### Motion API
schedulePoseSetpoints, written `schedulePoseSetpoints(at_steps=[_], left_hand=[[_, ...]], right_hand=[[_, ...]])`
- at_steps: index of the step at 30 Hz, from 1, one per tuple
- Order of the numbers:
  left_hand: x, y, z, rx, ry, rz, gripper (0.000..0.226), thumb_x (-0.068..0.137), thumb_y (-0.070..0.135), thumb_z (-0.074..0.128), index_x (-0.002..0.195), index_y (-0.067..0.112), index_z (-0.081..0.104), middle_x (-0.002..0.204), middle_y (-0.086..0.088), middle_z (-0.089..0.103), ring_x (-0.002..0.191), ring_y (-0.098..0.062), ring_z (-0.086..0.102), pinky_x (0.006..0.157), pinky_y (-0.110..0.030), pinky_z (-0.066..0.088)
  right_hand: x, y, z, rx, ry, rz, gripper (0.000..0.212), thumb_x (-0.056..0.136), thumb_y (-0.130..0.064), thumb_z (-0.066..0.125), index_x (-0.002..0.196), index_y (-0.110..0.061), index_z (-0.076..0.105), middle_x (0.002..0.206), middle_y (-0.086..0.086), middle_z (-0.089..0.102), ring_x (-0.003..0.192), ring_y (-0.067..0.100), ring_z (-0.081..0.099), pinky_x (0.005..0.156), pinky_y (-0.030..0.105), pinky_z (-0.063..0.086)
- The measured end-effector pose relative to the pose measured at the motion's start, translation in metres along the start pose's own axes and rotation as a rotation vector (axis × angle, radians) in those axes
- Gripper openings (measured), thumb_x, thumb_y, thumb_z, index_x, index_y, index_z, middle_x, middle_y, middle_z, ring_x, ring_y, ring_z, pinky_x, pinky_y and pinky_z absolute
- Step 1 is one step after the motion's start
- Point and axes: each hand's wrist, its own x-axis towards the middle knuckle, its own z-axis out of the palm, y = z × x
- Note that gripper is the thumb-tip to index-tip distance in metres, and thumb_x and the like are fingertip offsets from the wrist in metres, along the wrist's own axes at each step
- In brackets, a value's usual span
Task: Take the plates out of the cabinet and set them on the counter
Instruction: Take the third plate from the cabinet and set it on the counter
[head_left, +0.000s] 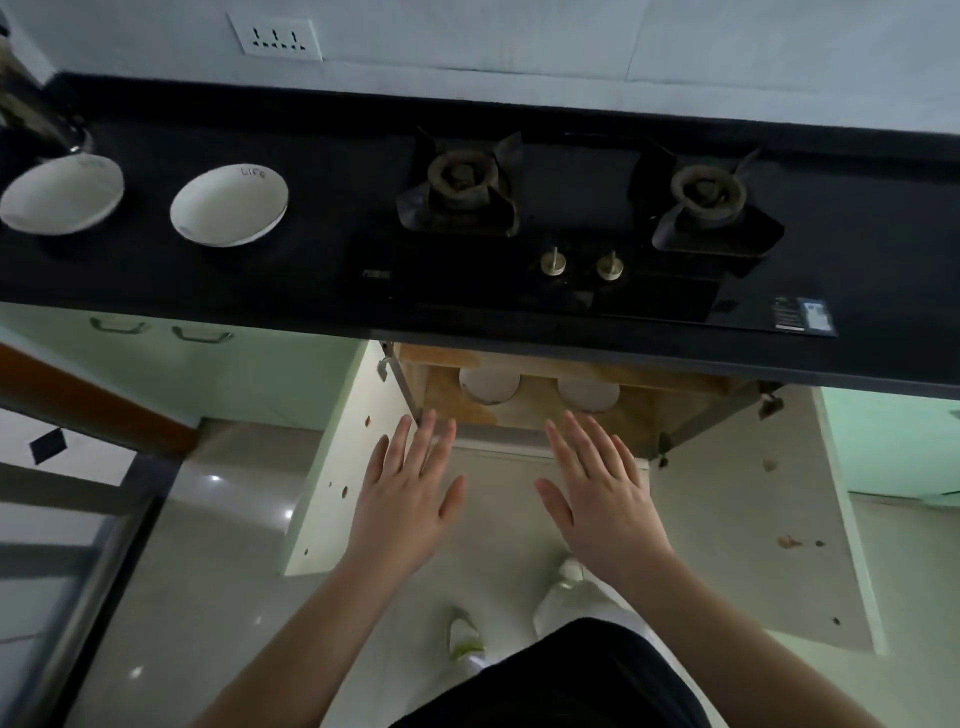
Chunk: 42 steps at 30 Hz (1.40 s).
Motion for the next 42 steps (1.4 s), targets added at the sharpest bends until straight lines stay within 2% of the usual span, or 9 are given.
schedulePoseSetpoints(at_steps=[8,12,15,19,26,29,35,38,42], left_hand=[[0.065,0.004,0.022,0.01,-0.021,-0.032,0.065,0.102,0.055,0.014,0.157,0.02,0.015,0.164,-0.005,0.014,0.151,-0.025,0.007,0.12,-0.04,0.006],[0.091,-0.002,0.041,-0.07,-0.005,-0.116,0.065,0.1,0.051,0.022,0.154,0.016,0.029,0.162,-0.004,0.024,0.15,-0.025,0.017,0.12,-0.043,0.017],[0.107,-0.005,0.068,-0.072,-0.004,-0.111,0.063,0.101,0.049,0.025,0.154,0.016,0.031,0.161,-0.005,0.027,0.149,-0.026,0.02,0.118,-0.045,0.022],[0.129,-0.012,0.123,-0.068,-0.021,-0.119,0.063,0.102,0.05,0.027,0.155,0.017,0.027,0.162,-0.005,0.025,0.15,-0.026,0.016,0.119,-0.044,0.018],[0.179,-0.037,0.232,-0.082,-0.048,-0.139,0.068,0.099,0.059,0.015,0.157,0.024,0.013,0.165,0.0,0.009,0.152,-0.022,-0.002,0.12,-0.04,-0.002],[0.201,-0.047,0.281,-0.103,-0.052,-0.149,0.071,0.096,0.063,0.006,0.157,0.026,0.01,0.166,0.002,0.007,0.151,-0.022,-0.005,0.122,-0.043,0.001],[0.244,-0.065,0.38,-0.042,-0.085,-0.091,0.07,0.097,0.059,0.013,0.155,0.021,0.024,0.162,-0.004,0.023,0.151,-0.029,0.007,0.121,-0.049,0.013],[0.265,-0.076,0.426,-0.056,-0.105,-0.108,0.069,0.095,0.059,0.014,0.155,0.026,0.019,0.162,-0.003,0.026,0.15,-0.031,0.011,0.121,-0.047,0.008],[0.305,-0.091,0.478,-0.017,-0.109,-0.085,0.067,0.097,0.057,0.017,0.157,0.027,0.01,0.164,-0.002,0.016,0.15,-0.03,0.008,0.12,-0.047,0.003]], right_hand=[[0.081,0.03,0.028,0.021,-0.102,-0.098,0.065,0.099,-0.057,0.011,0.155,-0.024,0.005,0.164,-0.001,0.005,0.149,0.018,-0.005,0.119,0.037,-0.006],[0.122,0.04,0.049,-0.003,-0.119,-0.158,0.064,0.1,-0.055,0.013,0.155,-0.023,0.006,0.163,-0.002,0.003,0.148,0.017,-0.007,0.118,0.036,-0.006],[0.143,0.049,0.075,-0.028,-0.146,-0.185,0.064,0.1,-0.055,0.01,0.155,-0.024,0.003,0.163,-0.002,0.002,0.149,0.018,-0.006,0.118,0.036,-0.007],[0.167,0.059,0.124,-0.018,-0.172,-0.197,0.065,0.099,-0.054,0.014,0.156,-0.021,0.009,0.163,0.001,0.008,0.148,0.019,-0.002,0.117,0.036,-0.004],[0.212,0.086,0.224,-0.01,-0.175,-0.134,0.063,0.096,-0.059,0.002,0.149,-0.031,-0.017,0.159,-0.007,-0.018,0.147,0.016,-0.016,0.115,0.034,-0.011],[0.236,0.099,0.263,-0.009,-0.196,-0.127,0.062,0.094,-0.061,-0.002,0.145,-0.034,-0.024,0.158,-0.007,-0.021,0.145,0.015,-0.021,0.115,0.035,-0.013],[0.3,0.135,0.349,-0.089,-0.223,-0.196,0.066,0.097,-0.055,0.006,0.155,-0.024,-0.001,0.164,-0.002,-0.004,0.149,0.017,-0.004,0.12,0.039,0.001],[0.335,0.155,0.399,-0.129,-0.222,-0.209,0.066,0.097,-0.055,0.006,0.155,-0.024,0.0,0.164,-0.004,-0.005,0.149,0.017,-0.003,0.12,0.04,0.004],[0.376,0.179,0.458,-0.221,-0.179,-0.187,0.063,0.101,-0.051,0.016,0.155,-0.023,0.001,0.164,-0.003,-0.001,0.149,0.018,0.0,0.119,0.041,0.006]])
